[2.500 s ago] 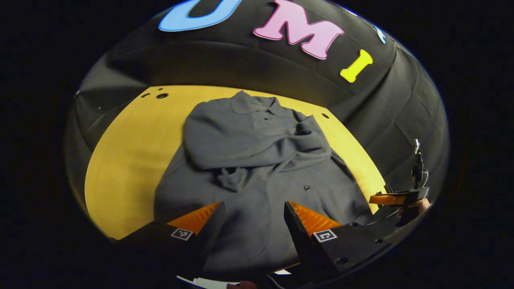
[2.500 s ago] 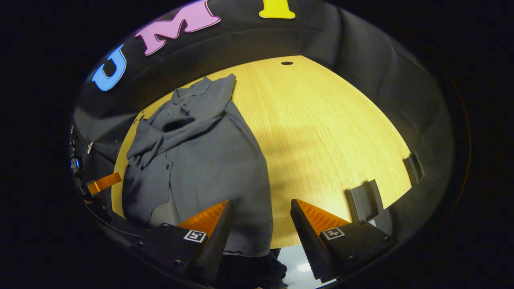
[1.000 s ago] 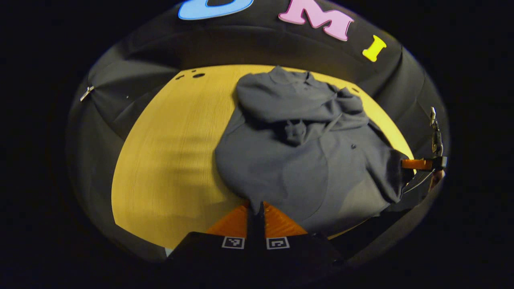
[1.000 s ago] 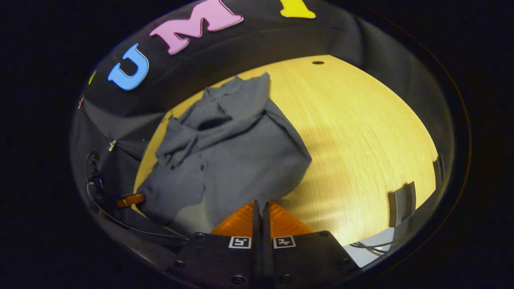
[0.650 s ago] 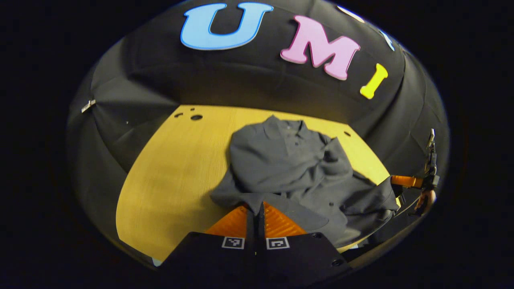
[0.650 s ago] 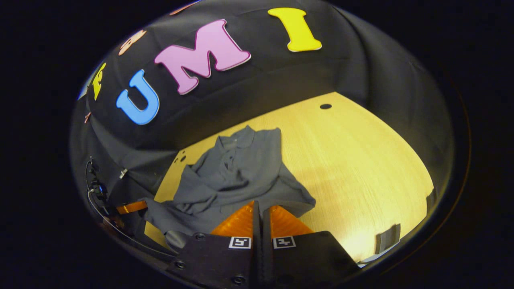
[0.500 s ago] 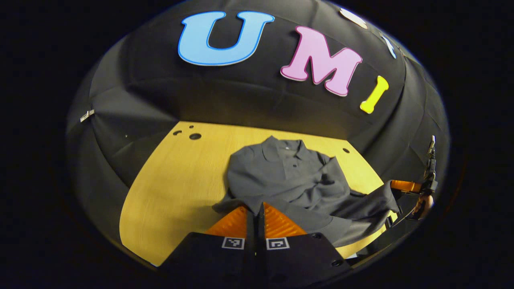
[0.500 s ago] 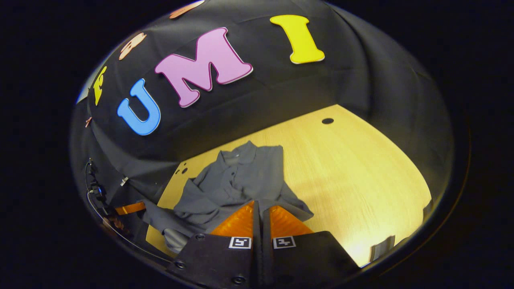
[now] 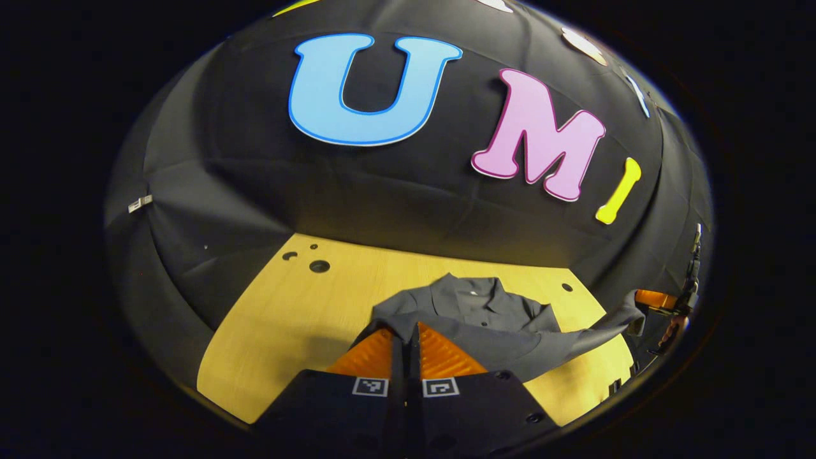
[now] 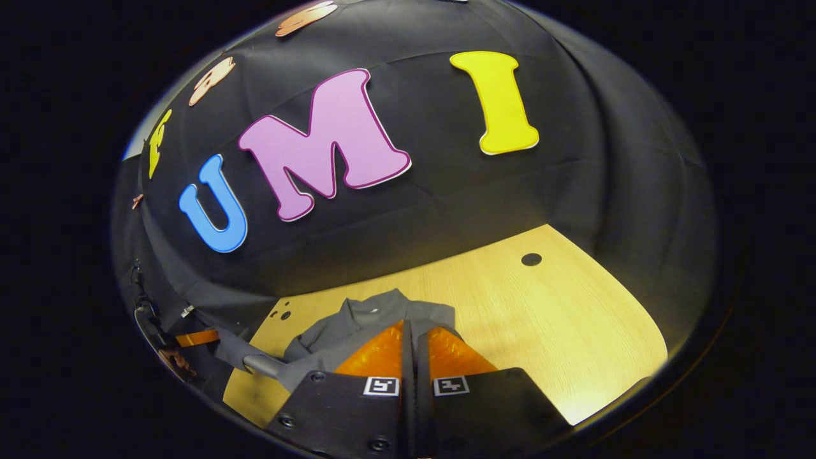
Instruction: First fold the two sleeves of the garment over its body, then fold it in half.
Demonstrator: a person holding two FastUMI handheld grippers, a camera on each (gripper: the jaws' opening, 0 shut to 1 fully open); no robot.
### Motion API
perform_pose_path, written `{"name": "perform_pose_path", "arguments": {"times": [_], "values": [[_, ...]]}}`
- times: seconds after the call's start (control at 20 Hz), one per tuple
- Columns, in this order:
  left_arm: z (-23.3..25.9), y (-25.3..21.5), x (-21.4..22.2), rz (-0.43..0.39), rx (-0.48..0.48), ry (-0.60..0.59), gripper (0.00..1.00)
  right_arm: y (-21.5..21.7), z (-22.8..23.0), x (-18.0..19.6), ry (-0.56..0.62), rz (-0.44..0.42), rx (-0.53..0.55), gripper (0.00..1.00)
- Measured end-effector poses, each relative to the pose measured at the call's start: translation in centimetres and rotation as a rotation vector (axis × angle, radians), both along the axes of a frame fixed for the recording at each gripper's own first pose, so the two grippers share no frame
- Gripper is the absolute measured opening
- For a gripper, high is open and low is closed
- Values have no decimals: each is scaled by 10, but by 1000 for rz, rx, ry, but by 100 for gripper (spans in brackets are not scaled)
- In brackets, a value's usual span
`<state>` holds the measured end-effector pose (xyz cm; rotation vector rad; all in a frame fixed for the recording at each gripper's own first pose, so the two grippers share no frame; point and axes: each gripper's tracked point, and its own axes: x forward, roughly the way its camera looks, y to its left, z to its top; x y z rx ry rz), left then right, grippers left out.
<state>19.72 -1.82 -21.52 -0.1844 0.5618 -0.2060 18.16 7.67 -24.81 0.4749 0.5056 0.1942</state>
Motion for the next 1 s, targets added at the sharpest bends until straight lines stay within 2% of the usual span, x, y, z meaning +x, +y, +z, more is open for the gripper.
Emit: {"name": "perform_pose_path", "arguments": {"times": [0.25,0.5,0.7,1.0], "values": [[-11,-1,45,13,0,6,5,2,-12,40,3,5,-45,5],[-42,-1,88,8,56,31,5,7,-36,82,25,5,-80,5],[-71,-7,117,-5,98,47,5,13,-68,111,48,14,-109,5],[-129,-16,148,22,94,105,5,17,-136,140,120,26,-147,5]]}}
